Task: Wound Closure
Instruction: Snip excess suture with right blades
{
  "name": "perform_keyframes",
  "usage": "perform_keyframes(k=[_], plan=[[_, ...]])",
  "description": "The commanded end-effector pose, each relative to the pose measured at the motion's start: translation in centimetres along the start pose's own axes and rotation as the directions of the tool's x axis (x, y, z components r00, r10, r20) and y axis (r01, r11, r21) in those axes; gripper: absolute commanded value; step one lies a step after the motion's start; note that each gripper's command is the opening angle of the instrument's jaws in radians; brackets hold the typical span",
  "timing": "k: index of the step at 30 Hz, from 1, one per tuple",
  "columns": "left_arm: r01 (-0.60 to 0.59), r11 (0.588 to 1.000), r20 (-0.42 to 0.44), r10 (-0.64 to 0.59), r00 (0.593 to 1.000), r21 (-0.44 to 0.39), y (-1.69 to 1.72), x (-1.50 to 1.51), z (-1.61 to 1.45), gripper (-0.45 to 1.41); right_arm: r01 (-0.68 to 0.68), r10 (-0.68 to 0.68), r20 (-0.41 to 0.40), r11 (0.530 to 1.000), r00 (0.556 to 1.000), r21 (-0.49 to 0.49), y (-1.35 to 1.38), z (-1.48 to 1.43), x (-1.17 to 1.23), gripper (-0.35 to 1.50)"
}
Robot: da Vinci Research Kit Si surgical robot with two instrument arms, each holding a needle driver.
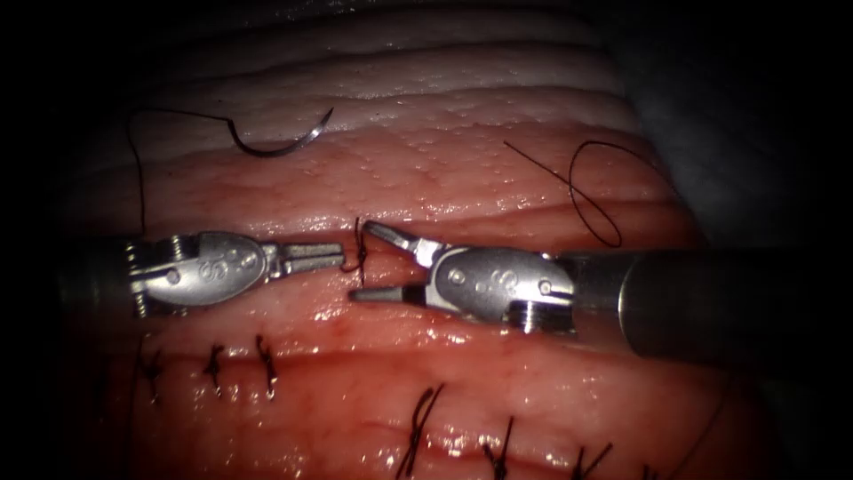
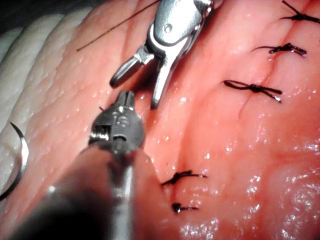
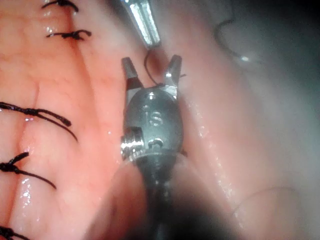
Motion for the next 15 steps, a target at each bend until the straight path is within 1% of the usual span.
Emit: perform_keyframes(k=[1, 3, 7, 10, 11, 15], plan=[[0.001, 1.0, -0.005, -0.001, 1.0, 0.003, -0.01, -0.01, 0.08, -0.45, 0.009, -0.009, -0.005, 1.0, 1.0, 0.002, -0.06, 0.15, -0.02, 0.95], [0.003, 1.0, -0.007, -0.003, 1.0, 0.004, -0.02, 0.0, 0.08, -0.45, 0.019, -0.019, -0.009, 1.0, 1.0, 0.002, -0.1, 0.23, -0.03, 0.98], [0.005, 1.0, -0.011, -0.005, 1.0, -0.001, -0.01, 0.03, 0.07, -0.45, 0.03, -0.03, 0.005, 0.999, 1.0, -0.013, -0.13, 0.39, -0.08, 0.98], [0.006, 1.0, -0.015, -0.006, 1.0, -0.006, 0.02, 0.05, 0.07, -0.45, 0.03, -0.029, 0.019, 0.999, 0.999, -0.04, -0.1, 0.49, -0.1, 0.98], [0.006, 1.0, -0.017, -0.006, 1.0, -0.01, 0.04, 0.07, 0.06, -0.45, 0.028, -0.027, 0.026, 0.998, 0.999, -0.053, -0.05, 0.57, -0.11, 0.96], [0.006, 1.0, -0.021, -0.006, 1.0, -0.014, 0.05, 0.08, 0.05, -0.45, 0.028, -0.026, 0.034, 0.997, 0.999, -0.068, -0.02, 0.63, -0.14, 0.93]])
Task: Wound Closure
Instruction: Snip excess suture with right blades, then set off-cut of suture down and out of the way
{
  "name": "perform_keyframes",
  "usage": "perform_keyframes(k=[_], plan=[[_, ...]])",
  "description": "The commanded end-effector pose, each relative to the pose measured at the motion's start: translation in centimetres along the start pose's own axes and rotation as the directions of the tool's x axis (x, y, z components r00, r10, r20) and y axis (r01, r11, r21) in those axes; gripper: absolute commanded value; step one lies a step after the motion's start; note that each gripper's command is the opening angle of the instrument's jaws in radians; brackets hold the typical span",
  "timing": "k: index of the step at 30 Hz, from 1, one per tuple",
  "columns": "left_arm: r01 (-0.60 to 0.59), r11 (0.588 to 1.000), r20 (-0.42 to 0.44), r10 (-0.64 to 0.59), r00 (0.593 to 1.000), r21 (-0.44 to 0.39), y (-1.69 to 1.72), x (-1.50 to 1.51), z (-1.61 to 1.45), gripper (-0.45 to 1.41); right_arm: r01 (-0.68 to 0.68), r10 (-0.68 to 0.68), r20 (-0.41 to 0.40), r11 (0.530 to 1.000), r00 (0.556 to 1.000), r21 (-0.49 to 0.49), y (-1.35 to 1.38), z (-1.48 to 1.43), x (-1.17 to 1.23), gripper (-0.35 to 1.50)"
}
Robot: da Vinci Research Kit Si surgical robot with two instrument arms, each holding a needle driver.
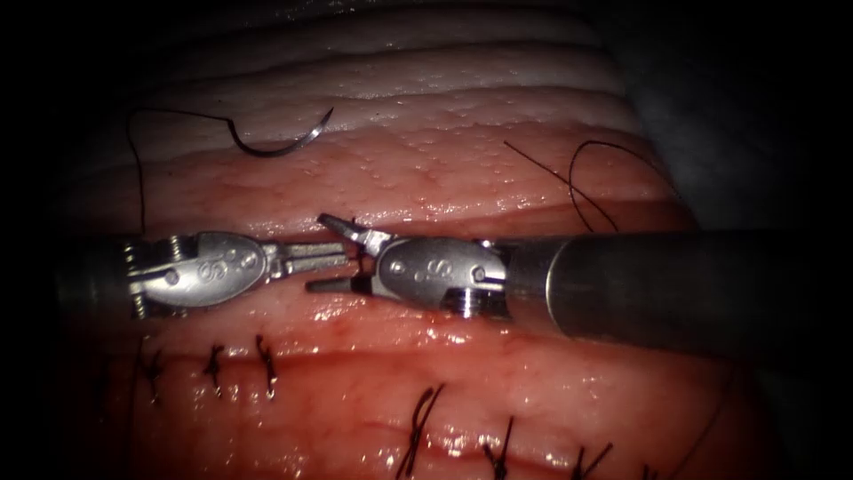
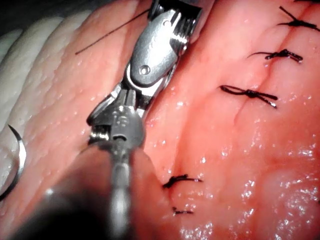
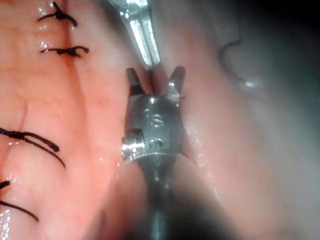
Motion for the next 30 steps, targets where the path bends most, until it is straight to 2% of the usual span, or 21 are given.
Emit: perform_keyframes(k=[1, 14, 15, 16, 17, 18, 19, 20, 25, 28, 30], plan=[[-0.001, 1.0, -0.001, 0.001, 1.0, 0.0, -0.01, -0.02, 0.07, -0.45, 0.001, -0.001, -0.002, 1.0, 1.0, -0.001, -0.02, 0.11, -0.02, 0.93], [0.0, 1.0, -0.006, 0.0, 1.0, -0.004, 0.0, -0.01, 0.1, -0.45, 0.004, -0.004, -0.002, 1.0, 1.0, -0.008, -0.09, 0.2, -0.01, 0.78], [-0.001, 1.0, -0.008, 0.001, 1.0, -0.006, 0.01, -0.01, 0.1, -0.45, 0.004, -0.004, -0.002, 1.0, 1.0, -0.009, -0.09, 0.21, -0.01, 0.63], [-0.001, 1.0, -0.008, 0.001, 1.0, -0.006, 0.01, -0.01, 0.1, -0.45, 0.004, -0.004, -0.002, 1.0, 1.0, -0.009, -0.09, 0.21, -0.01, 0.63], [-0.001, 1.0, -0.008, 0.001, 1.0, -0.006, 0.02, 0.0, 0.1, -0.45, 0.004, -0.004, -0.002, 1.0, 1.0, -0.009, -0.09, 0.21, -0.01, 0.54], [-0.002, 1.0, -0.008, 0.002, 1.0, -0.006, 0.03, 0.0, 0.1, -0.45, 0.004, -0.004, -0.002, 1.0, 1.0, -0.01, -0.1, 0.22, -0.01, -0.08], [-0.002, 1.0, -0.008, 0.002, 1.0, -0.006, 0.03, 0.0, 0.1, -0.45, 0.004, -0.004, -0.002, 1.0, 1.0, -0.01, -0.1, 0.22, -0.01, -0.08], [-0.002, 1.0, -0.008, 0.002, 1.0, -0.006, 0.04, 0.0, 0.09, -0.45, 0.005, -0.005, 0.0, 1.0, 1.0, -0.015, -0.1, 0.23, -0.02, -0.35], [-0.003, 1.0, -0.011, 0.003, 1.0, -0.01, 0.08, 0.02, 0.08, -0.45, 0.011, -0.01, 0.015, 0.999, 1.0, -0.046, -0.11, 0.41, -0.02, -0.35], [-0.004, 1.0, -0.012, 0.004, 1.0, -0.011, 0.09, 0.02, 0.07, -0.45, 0.011, -0.01, 0.014, 0.999, 1.0, -0.045, -0.13, 0.41, -0.02, -0.35], [-0.006, 1.0, -0.012, 0.006, 1.0, -0.014, 0.12, 0.02, 0.02, -0.45, 0.011, -0.011, 0.012, 0.999, 1.0, -0.036, -0.12, 0.3, -0.02, -0.35]])
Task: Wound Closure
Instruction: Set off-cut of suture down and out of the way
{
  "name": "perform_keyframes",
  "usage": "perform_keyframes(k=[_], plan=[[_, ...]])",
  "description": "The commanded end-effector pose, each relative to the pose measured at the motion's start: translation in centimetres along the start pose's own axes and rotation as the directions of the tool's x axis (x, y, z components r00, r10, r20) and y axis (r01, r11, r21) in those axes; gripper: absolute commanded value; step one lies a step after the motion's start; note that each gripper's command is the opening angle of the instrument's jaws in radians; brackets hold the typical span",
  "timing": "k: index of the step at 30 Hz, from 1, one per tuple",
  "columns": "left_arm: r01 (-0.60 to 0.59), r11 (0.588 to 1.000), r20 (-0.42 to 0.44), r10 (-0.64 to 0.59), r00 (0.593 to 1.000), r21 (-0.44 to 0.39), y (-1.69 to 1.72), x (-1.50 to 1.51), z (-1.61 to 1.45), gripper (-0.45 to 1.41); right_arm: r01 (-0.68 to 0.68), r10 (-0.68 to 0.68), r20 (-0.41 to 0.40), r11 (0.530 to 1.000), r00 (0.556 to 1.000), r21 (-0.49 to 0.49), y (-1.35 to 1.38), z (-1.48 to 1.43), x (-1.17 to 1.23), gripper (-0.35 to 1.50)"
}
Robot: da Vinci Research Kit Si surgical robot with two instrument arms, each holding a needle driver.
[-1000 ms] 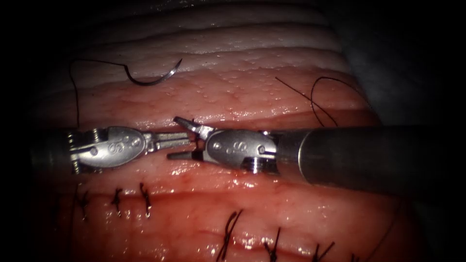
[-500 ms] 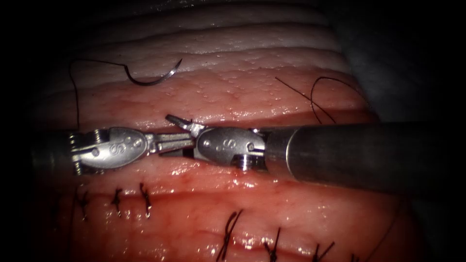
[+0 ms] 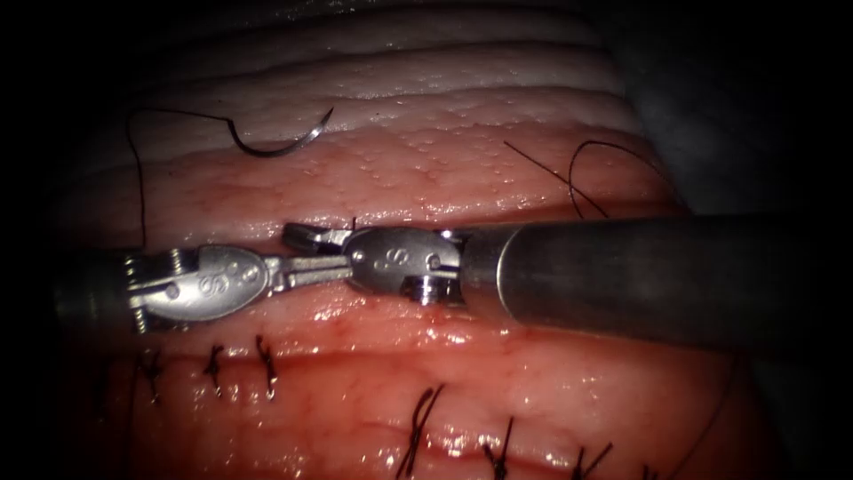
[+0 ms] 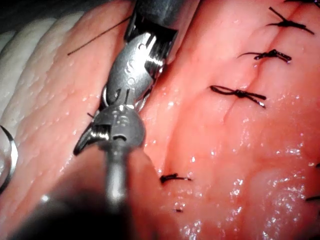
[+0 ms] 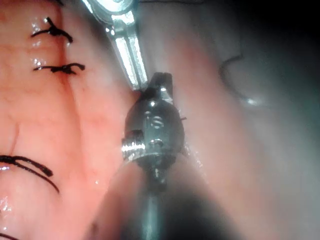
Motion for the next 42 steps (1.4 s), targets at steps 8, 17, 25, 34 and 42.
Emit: perform_keyframes(k=[8, 17, 25, 34, 42], plan=[[-0.02, 1.0, -0.001, 0.02, 1.0, -0.012, 0.27, -0.06, -0.32, -0.45, -0.006, 0.006, -0.024, 1.0, 1.0, 0.003, 0.42, -0.74, 0.01, 0.93], [-0.039, 0.999, 0.006, 0.039, 0.999, -0.037, 0.77, -0.21, -0.12, -0.45, -0.034, 0.029, -0.06, 0.996, 0.998, -0.084, 0.94, -1.32, 0.1, 0.91], [0.024, 0.989, 0.093, -0.011, 0.996, -0.144, 0.98, -0.58, 0.27, -0.45, -0.035, 0.031, -0.051, 0.996, 0.998, -0.084, 1.0, -1.38, 0.09, 1.03], [0.185, 0.967, 0.143, -0.16, 0.977, -0.177, 0.87, -0.6, 0.23, 0.49, -0.033, 0.031, -0.034, 0.997, 0.999, -0.072, 0.99, -1.38, 0.1, 1.04], [0.167, 0.975, 0.082, -0.157, 0.984, -0.146, 0.74, 0.08, -0.16, 0.58, -0.03, 0.029, -0.017, 0.998, 0.999, -0.058, 1.02, -1.4, 0.08, 1.04]])
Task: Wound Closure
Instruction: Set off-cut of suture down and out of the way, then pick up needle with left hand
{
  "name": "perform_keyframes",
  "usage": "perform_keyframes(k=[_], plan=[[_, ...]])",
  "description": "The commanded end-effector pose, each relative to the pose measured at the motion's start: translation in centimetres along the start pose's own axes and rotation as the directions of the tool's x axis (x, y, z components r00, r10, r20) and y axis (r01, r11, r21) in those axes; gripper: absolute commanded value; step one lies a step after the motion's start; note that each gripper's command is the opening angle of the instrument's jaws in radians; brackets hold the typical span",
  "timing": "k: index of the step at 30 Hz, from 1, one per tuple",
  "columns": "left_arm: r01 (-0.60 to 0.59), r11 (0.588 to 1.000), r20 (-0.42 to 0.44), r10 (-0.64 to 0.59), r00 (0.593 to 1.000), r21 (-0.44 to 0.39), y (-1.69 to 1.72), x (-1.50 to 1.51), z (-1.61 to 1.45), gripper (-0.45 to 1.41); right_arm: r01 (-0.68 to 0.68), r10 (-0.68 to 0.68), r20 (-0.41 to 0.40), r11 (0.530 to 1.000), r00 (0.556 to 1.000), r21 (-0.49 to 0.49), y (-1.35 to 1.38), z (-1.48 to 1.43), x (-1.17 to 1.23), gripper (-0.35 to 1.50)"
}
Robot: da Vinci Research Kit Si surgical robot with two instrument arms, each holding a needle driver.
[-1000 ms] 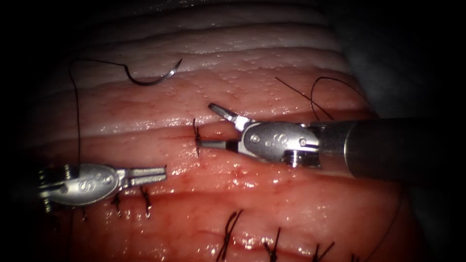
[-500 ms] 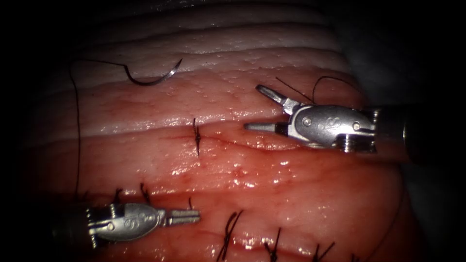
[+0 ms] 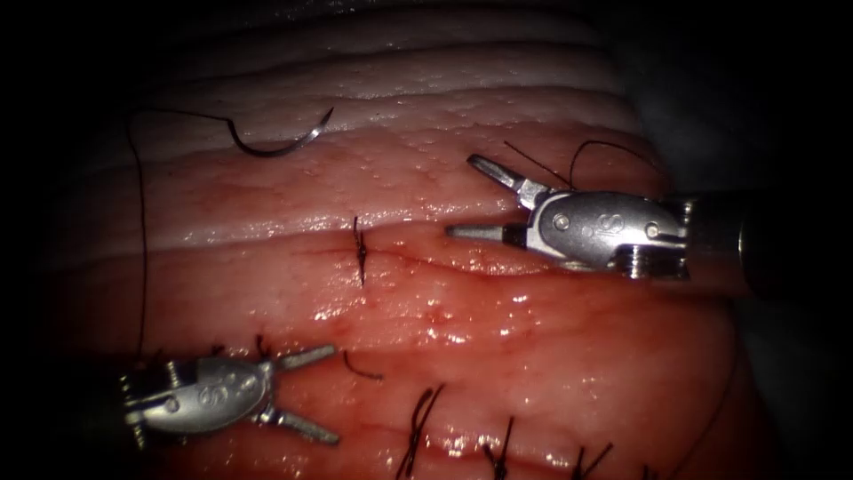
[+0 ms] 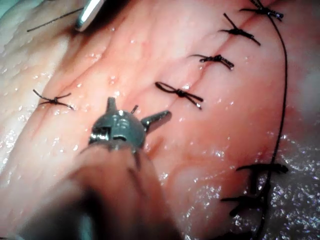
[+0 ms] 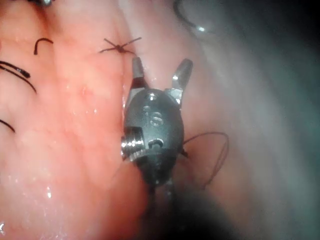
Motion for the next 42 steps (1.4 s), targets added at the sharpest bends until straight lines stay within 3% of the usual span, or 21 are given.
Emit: perform_keyframes(k=[1, 9, 10, 11, 12, 14, 15, 16, 20, 24, 33, 38, 42], plan=[[-0.001, 1.0, -0.014, 0.001, 1.0, 0.008, -0.03, 0.06, 0.03, 0.58, 0.0, 0.0, 0.0, 1.0, 1.0, 0.0, -0.02, 0.07, -0.02, 1.04], [-0.023, 0.995, -0.026, 0.025, 0.999, 0.099, -0.41, 0.36, -0.13, 0.63, -0.001, 0.001, 0.003, 1.0, 1.0, 0.007, 0.03, 0.03, -0.01, 1.09], [-0.012, 0.992, -0.022, 0.015, 1.0, 0.127, -0.49, 0.38, -0.13, 0.73, -0.001, 0.001, 0.005, 1.0, 1.0, 0.01, 0.04, 0.02, -0.01, 1.11], [-0.002, 0.987, -0.013, 0.005, 1.0, 0.161, -0.56, 0.39, -0.13, 0.68, -0.001, 0.001, 0.01, 1.0, 1.0, 0.013, 0.04, 0.01, -0.01, 1.15], [0.014, 0.979, 0.009, -0.016, 1.0, 0.205, -0.77, 0.4, -0.11, 0.44, -0.001, 0.0, 0.02, 1.0, 1.0, 0.021, 0.04, 0.01, -0.01, 1.25], [0.024, 0.976, 0.021, -0.029, 0.999, 0.217, -1.12, 0.38, -0.06, 0.16, 0.003, -0.005, 0.048, 0.999, 0.999, 0.042, 0.03, 0.01, 0.0, 1.31], [0.024, 0.976, 0.021, -0.029, 0.999, 0.217, -1.12, 0.38, -0.06, 0.16, 0.003, -0.005, 0.048, 0.999, 0.999, 0.042, 0.03, 0.01, 0.0, 1.31], [0.031, 0.964, 0.047, -0.045, 0.998, 0.265, -1.35, 0.34, 0.0, 0.16, 0.005, -0.008, 0.064, 0.999, 0.998, 0.054, 0.01, 0.01, 0.0, 1.35], [0.07, 0.947, 0.155, -0.124, 0.98, 0.314, -1.78, 0.22, 0.17, 0.29, -0.006, -0.004, 0.112, 0.996, 0.994, 0.088, -0.04, -0.01, -0.02, 1.43], [0.109, 0.932, 0.187, -0.183, 0.965, 0.345, -2.2, 0.09, 0.31, 0.71, -0.016, 0.004, 0.122, 0.996, 0.993, 0.093, -0.05, -0.01, -0.03, 1.45], [0.134, 0.928, 0.344, -0.259, 0.902, 0.346, -2.73, -0.27, 0.49, 0.74, -0.016, 0.002, 0.137, 0.995, 0.991, 0.099, -0.1, 0.02, -0.07, 1.43], [0.184, 0.933, 0.426, -0.31, 0.85, 0.31, -2.79, -0.54, 0.63, 0.68, -0.019, 0.005, 0.142, 0.995, 0.99, 0.099, -0.12, 0.03, -0.08, 1.41], [0.218, 0.935, 0.45, -0.328, 0.831, 0.279, -2.77, -0.69, 0.71, 0.64, -0.019, 0.005, 0.145, 0.995, 0.989, 0.1, -0.11, 0.04, -0.09, 1.41]])
